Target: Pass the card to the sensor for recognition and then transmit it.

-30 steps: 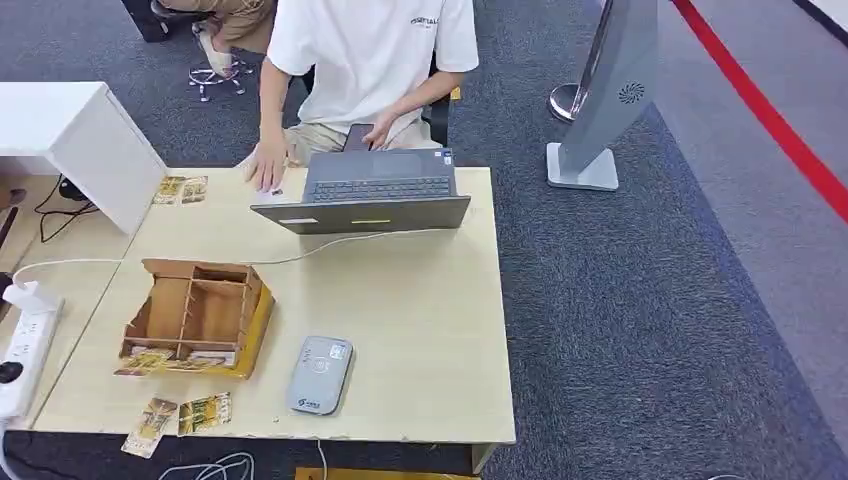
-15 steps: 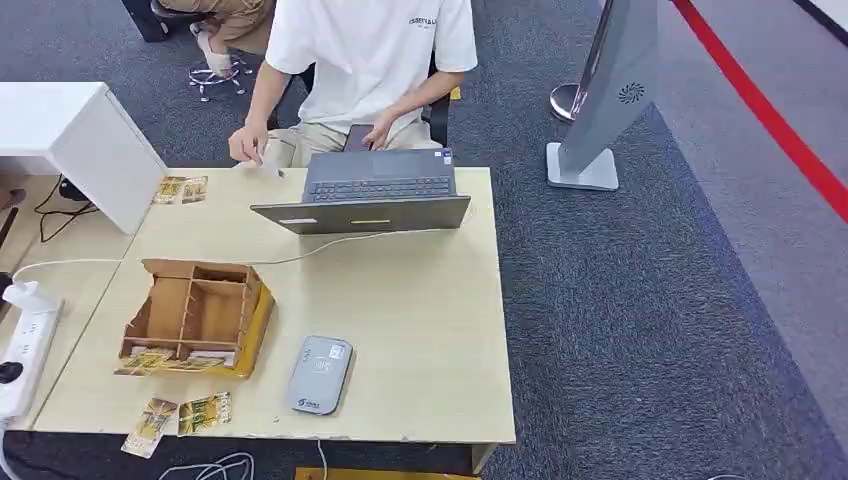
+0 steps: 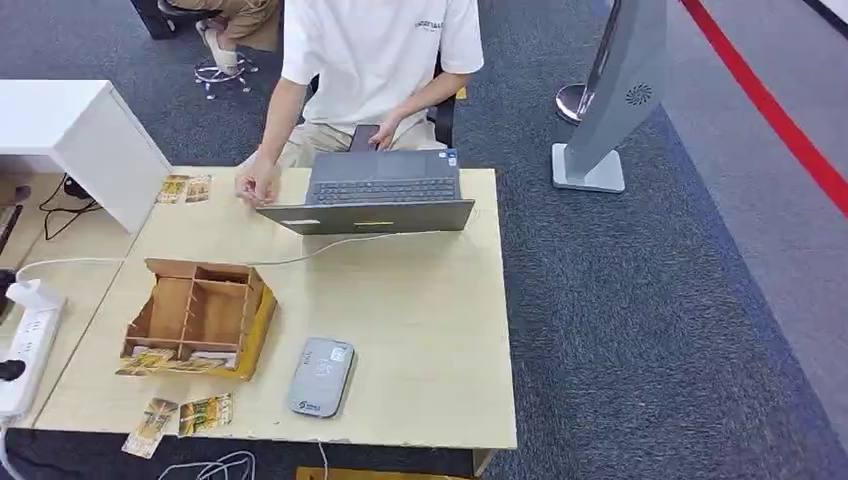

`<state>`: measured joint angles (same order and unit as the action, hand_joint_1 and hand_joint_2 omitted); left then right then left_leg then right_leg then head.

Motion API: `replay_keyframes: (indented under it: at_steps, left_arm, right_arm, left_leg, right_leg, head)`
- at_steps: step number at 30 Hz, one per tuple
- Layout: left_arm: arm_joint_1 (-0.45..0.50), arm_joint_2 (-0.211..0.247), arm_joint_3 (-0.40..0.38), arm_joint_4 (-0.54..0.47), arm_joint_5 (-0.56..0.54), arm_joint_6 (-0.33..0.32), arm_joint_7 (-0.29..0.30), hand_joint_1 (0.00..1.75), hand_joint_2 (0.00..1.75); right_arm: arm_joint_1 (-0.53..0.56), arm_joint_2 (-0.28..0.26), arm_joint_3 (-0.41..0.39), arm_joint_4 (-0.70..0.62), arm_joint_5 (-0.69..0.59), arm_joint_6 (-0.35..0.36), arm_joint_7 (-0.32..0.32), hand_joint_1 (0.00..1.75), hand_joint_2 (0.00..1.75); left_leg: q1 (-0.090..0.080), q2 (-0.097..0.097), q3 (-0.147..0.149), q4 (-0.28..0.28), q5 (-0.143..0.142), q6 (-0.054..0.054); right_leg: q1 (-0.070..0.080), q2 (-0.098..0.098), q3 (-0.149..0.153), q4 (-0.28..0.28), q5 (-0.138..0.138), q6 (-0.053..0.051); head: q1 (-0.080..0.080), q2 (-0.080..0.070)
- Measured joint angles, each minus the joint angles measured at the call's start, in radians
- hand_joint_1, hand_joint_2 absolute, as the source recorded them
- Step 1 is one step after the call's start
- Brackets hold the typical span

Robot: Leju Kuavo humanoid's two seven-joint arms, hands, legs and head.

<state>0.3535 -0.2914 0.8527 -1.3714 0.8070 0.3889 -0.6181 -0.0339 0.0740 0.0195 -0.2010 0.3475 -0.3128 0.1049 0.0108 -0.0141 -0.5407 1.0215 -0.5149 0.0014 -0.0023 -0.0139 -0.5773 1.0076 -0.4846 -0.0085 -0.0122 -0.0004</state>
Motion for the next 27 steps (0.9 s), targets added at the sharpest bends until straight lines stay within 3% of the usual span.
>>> replay_keyframes:
  at_steps: [1,3,7,12,15,18,20,24,27]
  left_arm:
    - [0.029,-0.010,-0.056,-0.096,-0.002,-0.025,-0.010,0.00,1.75]
    - [0.068,-0.036,-0.165,-0.303,-0.150,0.005,-0.017,0.00,1.75]
    - [0.116,-0.039,-0.310,-0.617,-0.351,0.071,-0.052,0.00,1.75]
    - [0.111,-0.052,-0.409,-0.855,-0.552,0.094,-0.081,0.00,1.75]
    - [0.070,-0.052,-0.434,-0.970,-0.734,0.088,-0.082,0.00,1.75]
    - [-0.022,-0.006,-0.459,-0.971,-0.940,0.144,-0.076,0.00,1.75]
    - [-0.120,0.050,-0.473,-0.897,-1.060,0.181,-0.047,0.00,1.75]
    - [-0.355,0.192,-0.517,-0.668,-1.338,0.157,0.175,0.00,1.75]
    - [-0.541,0.281,-0.565,-0.446,-1.545,0.152,0.281,0.00,1.75]
  right_arm:
    - [-0.008,0.000,0.000,0.001,0.005,0.000,0.003,0.00,1.75]
    - [-0.016,0.000,0.000,0.001,0.011,0.001,0.007,0.00,1.75]
    - [-0.017,0.000,0.005,0.003,0.035,0.005,0.023,0.00,1.75]
    - [-0.026,0.000,0.015,0.004,0.067,0.021,0.039,0.00,1.75]
    - [-0.032,0.000,0.031,0.004,0.086,0.033,0.045,0.00,1.75]
    - [-0.033,0.000,0.031,0.004,0.087,0.042,0.036,0.00,1.75]
    - [-0.032,0.000,0.031,0.004,0.085,0.046,0.028,0.00,1.75]
    - [-0.034,0.000,0.031,0.005,0.098,0.072,0.037,0.00,1.75]
    - [-0.034,0.000,0.032,0.006,0.111,0.087,0.046,0.00,1.75]
  left_leg:
    - [0.002,0.000,0.000,0.000,-0.001,-0.002]
    - [0.004,0.004,0.000,0.002,-0.002,-0.003]
    - [0.001,0.007,0.001,0.002,-0.002,-0.002]
    - [0.001,0.008,0.002,0.003,-0.002,-0.002]
    - [0.001,0.009,0.002,0.003,-0.002,-0.002]
    - [0.000,0.008,0.003,0.003,-0.002,-0.002]
    - [0.000,0.007,0.003,0.003,0.000,-0.001]
    - [0.001,0.004,0.001,0.003,0.006,-0.005]
    - [0.001,0.005,-0.001,0.003,0.010,-0.007]
  right_leg:
    - [0.001,0.000,0.001,0.000,0.000,0.000]
    - [0.002,0.003,0.005,0.000,0.002,-0.003]
    - [0.000,0.006,0.006,0.000,0.004,-0.002]
    - [-0.001,0.008,0.006,0.000,0.005,-0.001]
    - [-0.001,0.008,0.006,0.000,0.005,-0.001]
    - [-0.001,0.007,0.006,0.000,0.005,-0.001]
    - [-0.001,0.005,0.007,0.000,0.005,-0.001]
    - [0.000,0.004,0.004,0.001,0.009,-0.004]
    - [0.000,0.006,0.002,0.002,0.014,-0.006]
  head:
    - [0.000,0.000]
    - [0.009,0.000]
    - [0.006,0.000]
    - [0.008,0.000]
    - [0.008,0.000]
    - [0.009,0.000]
    - [0.008,0.000]
    - [0.008,0.000]
    - [0.006,0.000]
